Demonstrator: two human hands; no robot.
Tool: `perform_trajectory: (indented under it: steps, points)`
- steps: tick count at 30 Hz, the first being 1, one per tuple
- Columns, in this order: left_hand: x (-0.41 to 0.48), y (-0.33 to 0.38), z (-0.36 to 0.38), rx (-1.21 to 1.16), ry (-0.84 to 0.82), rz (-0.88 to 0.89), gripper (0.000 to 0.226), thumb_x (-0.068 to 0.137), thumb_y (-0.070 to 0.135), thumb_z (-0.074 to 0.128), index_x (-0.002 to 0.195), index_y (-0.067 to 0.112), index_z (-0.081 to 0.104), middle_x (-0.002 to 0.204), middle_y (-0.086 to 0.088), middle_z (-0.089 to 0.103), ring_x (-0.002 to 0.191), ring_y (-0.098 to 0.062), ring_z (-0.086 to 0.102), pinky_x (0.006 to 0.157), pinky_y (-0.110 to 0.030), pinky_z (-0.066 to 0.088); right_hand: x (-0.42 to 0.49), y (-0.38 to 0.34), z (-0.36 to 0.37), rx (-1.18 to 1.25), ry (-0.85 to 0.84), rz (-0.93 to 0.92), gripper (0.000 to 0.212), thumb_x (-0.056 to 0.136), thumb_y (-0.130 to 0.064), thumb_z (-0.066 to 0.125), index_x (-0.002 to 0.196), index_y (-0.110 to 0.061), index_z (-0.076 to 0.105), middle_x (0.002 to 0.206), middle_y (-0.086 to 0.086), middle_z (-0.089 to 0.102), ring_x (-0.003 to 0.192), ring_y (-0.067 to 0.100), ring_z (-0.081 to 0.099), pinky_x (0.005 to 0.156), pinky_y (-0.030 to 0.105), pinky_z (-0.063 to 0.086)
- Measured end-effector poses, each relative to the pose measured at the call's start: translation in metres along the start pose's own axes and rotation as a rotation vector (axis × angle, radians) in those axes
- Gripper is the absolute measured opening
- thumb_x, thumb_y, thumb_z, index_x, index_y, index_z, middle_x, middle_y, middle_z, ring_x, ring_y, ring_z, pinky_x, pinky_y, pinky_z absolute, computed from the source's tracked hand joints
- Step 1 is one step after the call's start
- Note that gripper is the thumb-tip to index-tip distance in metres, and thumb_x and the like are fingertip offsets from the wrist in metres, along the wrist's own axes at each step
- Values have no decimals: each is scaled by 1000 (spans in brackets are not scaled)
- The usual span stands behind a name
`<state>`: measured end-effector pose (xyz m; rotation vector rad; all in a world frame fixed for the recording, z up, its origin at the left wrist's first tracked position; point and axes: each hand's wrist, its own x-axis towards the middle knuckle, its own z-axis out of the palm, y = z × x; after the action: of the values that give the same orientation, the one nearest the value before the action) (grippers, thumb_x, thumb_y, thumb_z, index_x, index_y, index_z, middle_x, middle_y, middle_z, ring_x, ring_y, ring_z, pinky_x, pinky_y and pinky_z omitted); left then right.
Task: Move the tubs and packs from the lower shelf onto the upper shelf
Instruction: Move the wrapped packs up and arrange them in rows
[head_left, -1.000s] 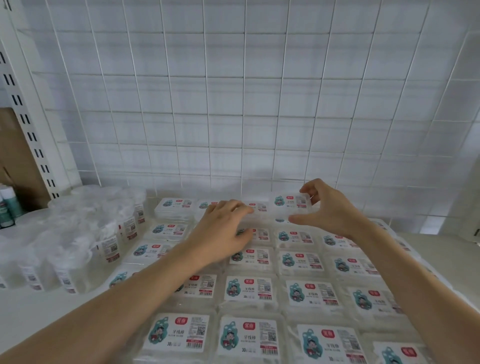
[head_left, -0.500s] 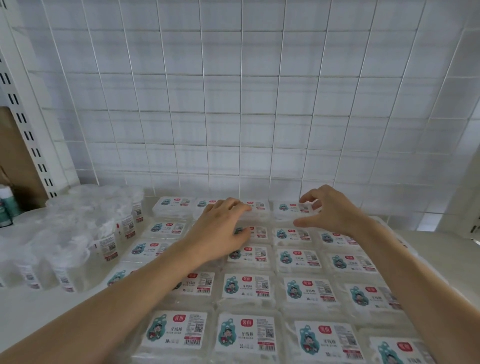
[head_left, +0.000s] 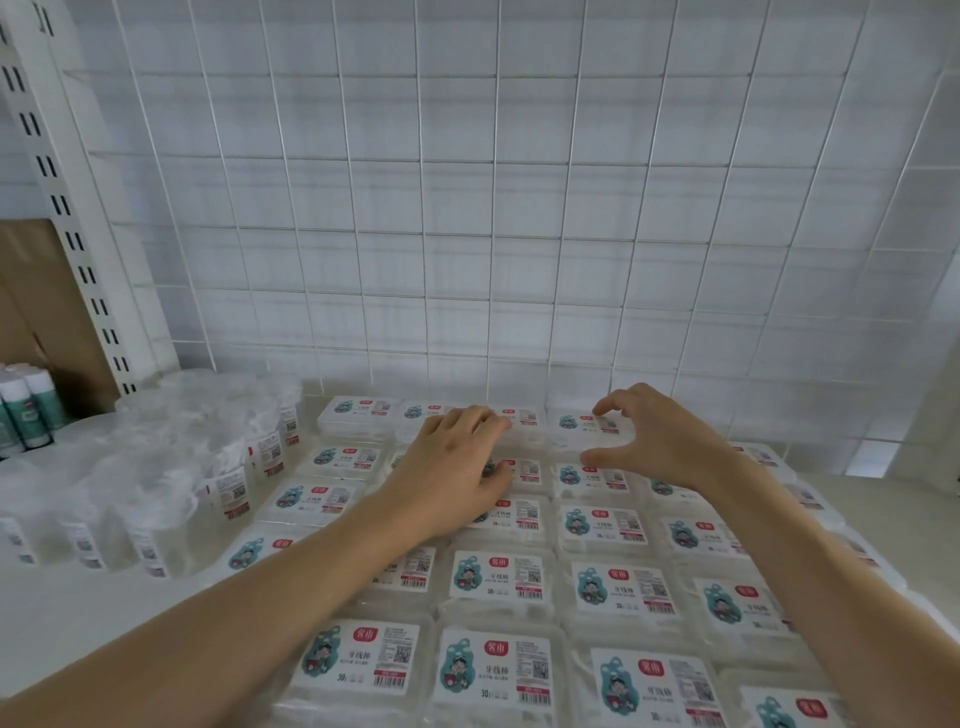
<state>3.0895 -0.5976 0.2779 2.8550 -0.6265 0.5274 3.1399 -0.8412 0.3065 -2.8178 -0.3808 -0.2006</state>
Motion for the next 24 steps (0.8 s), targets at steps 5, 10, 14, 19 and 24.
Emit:
perform_trajectory:
  steps: [5,10,14,19,24]
  points:
    - [1,2,-2,32,2,4,51,101,39,41,147,19,36,149,3,38,136,-15,35,116,-32,24,-3,-7,-5,-33,88,-11,66,75,-67,68,128,-30,54,139,-5,46,126,16,49,99,37,44]
    - [1,6,-10,98,-10,16,50,102,41,40,144,16,40,145,2,43,130,-16,43,109,-29,29,-3,-19,-11,27,277,-19,42,88,-58,60,115,-27,63,121,-4,58,104,14,59,77,32,49]
    - [10,8,-23,123,-17,10,45,103,40,38,138,14,46,139,0,49,122,-16,49,103,-29,34,-1,-34,-17,102,428,-54,25,93,-47,56,104,-26,66,109,-6,61,94,13,58,68,29,45]
    - [20,12,-38,183,25,-23,44,102,40,39,134,12,51,131,-3,56,114,-19,53,96,-31,37,5,-46,-25,95,362,-83,30,94,-46,56,114,-25,63,113,-5,61,102,15,58,77,32,50]
    - [5,22,-44,235,15,-68,49,102,45,34,133,10,50,131,-4,57,118,-21,52,100,-35,39,-8,-54,-27,13,199,-87,42,93,-46,59,127,-22,55,126,1,57,112,20,56,86,37,50]
